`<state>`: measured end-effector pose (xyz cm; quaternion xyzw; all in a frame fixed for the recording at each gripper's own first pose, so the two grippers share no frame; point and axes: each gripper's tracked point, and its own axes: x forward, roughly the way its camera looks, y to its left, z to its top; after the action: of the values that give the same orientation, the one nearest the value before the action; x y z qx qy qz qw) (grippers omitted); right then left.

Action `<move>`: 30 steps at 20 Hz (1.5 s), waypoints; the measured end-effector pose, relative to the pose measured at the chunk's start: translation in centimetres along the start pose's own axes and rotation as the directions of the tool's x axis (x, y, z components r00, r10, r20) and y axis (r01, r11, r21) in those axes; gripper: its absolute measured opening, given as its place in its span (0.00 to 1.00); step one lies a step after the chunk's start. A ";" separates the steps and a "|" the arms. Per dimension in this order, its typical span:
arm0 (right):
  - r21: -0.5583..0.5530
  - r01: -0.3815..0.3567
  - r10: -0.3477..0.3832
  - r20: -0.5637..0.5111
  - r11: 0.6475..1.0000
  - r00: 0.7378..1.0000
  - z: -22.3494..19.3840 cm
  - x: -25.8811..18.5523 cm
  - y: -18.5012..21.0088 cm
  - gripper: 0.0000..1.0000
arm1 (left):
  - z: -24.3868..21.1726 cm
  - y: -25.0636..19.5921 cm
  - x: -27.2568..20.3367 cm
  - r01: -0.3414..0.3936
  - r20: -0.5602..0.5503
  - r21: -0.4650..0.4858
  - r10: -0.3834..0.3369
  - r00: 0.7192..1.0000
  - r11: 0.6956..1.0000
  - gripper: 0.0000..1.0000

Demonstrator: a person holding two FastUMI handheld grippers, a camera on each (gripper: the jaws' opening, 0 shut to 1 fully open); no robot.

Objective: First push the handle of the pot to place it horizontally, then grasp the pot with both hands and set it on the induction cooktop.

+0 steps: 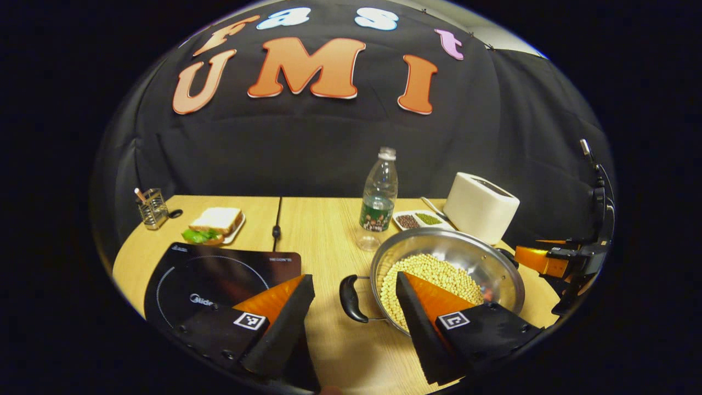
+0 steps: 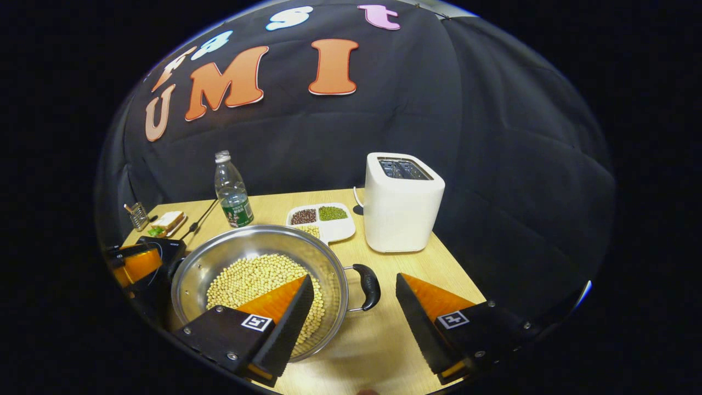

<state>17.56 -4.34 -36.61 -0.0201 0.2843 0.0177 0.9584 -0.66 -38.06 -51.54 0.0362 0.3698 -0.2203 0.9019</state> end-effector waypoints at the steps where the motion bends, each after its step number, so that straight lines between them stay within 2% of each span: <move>1: -0.004 0.004 -0.004 -0.012 1.000 1.000 -0.3 0.6 0.0 0.94 | -1.1 -0.3 0.9 0.008 -0.033 -0.014 -0.008 0.999 1.000 0.99; 3: -0.001 0.008 -0.008 -0.039 1.000 0.999 -0.9 2.0 0.0 0.94 | -2.2 -0.9 2.2 0.033 -0.078 -0.047 -0.037 0.996 0.998 0.99; 8: 0.020 0.021 -0.019 -0.106 1.000 0.994 -2.5 5.1 -0.5 0.94 | -2.7 -0.7 5.4 0.019 -0.132 -0.039 -0.024 0.991 0.999 0.99; 12: 0.050 -0.004 0.012 -0.153 0.999 0.988 -3.8 6.3 0.0 0.94 | -2.8 -1.2 6.7 0.028 -0.146 -0.017 -0.030 0.989 0.999 0.97; 14: 0.073 -0.003 0.015 -0.166 0.997 0.986 -4.1 6.9 0.1 0.85 | -3.4 -0.9 7.3 0.016 -0.167 -0.006 -0.016 0.986 1.000 0.94; 15: 0.087 -0.009 0.024 -0.175 0.996 0.984 -4.1 6.9 0.2 0.76 | -3.6 -0.7 7.5 0.001 -0.174 -0.004 -0.002 0.985 1.000 0.94; 17: 0.091 -0.012 0.029 -0.181 0.996 0.983 -4.4 7.2 0.3 0.69 | -3.7 -0.2 7.7 -0.007 -0.178 -0.021 0.003 0.984 1.000 0.82; 18: 0.090 -0.011 0.028 -0.184 0.996 0.983 -4.4 6.9 0.3 0.68 | -3.7 -0.3 7.9 -0.007 -0.177 -0.025 0.003 0.984 1.000 0.71; 21: 0.099 -0.007 0.026 -0.196 0.995 0.980 -4.4 6.2 0.2 0.61 | -4.4 -0.2 7.3 -0.031 -0.231 -0.014 0.027 0.973 0.999 0.67; 22: 0.105 -0.004 0.026 -0.204 0.994 0.979 -4.6 5.9 0.4 0.59 | -4.5 -0.4 6.9 -0.034 -0.244 -0.027 0.026 0.969 0.999 0.69; 24: 0.118 -0.001 0.026 -0.213 0.993 0.977 -5.0 4.7 0.3 0.59 | -4.8 -0.6 5.8 -0.032 -0.264 -0.041 0.020 0.964 0.999 0.65; 25: 0.121 -0.001 0.027 -0.213 0.993 0.977 -5.1 3.9 0.2 0.58 | -4.7 -0.5 5.2 -0.030 -0.262 -0.040 0.018 0.965 0.999 0.67; 28: 0.143 -0.003 0.031 -0.197 0.990 0.980 -4.1 1.9 0.3 0.58 | -3.3 -0.3 3.4 -0.028 -0.232 -0.033 0.020 0.972 0.999 0.63; 29: 0.149 -0.004 0.032 -0.188 0.989 0.982 -3.6 1.2 0.5 0.54 | -2.6 -0.1 2.7 -0.027 -0.217 -0.029 0.020 0.976 0.999 0.67; 30: 0.152 -0.007 0.033 -0.174 0.988 0.984 -3.1 0.5 0.8 0.59 | -1.9 0.1 2.0 -0.026 -0.205 -0.030 0.020 0.978 0.999 0.68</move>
<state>16.29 -3.66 -39.48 0.0537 0.3688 0.0040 0.9280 -0.66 -38.30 -54.27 0.0484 0.4639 -0.1990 0.8619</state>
